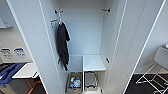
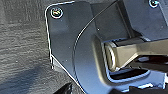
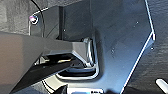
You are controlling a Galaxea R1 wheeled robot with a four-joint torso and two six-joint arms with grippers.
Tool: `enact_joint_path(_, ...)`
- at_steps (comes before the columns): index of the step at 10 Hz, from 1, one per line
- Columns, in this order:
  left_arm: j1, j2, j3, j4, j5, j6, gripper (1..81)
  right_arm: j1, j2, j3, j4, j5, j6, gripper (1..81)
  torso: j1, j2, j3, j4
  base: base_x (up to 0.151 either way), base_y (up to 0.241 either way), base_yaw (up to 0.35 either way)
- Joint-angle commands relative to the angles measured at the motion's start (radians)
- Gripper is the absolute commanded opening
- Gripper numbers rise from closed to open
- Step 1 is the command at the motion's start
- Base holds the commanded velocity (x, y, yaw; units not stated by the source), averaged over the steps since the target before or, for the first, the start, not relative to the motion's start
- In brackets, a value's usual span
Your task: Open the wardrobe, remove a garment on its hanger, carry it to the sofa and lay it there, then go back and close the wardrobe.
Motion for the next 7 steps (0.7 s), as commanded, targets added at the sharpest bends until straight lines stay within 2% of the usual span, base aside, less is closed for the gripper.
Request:
enact_joint_path(1, -0.033, -0.003, 0.004, -0.004, 0.052, 0.005, 81.1, 0.028, 0.008, 0.003, -0.004, -0.051, -0.003, 81.1, 0.001, 0.000, 0.000, 0.000, 0.090, 0.000, 0.000)
enact_joint_path(7, -0.033, -0.004, 0.016, -0.001, 0.052, 0.006, 81.1, 0.033, 0.008, 0.009, -0.003, -0.051, -0.003, 81.1, 0.001, 0.000, 0.000, 0.000, 0.103, 0.000, 0.000)
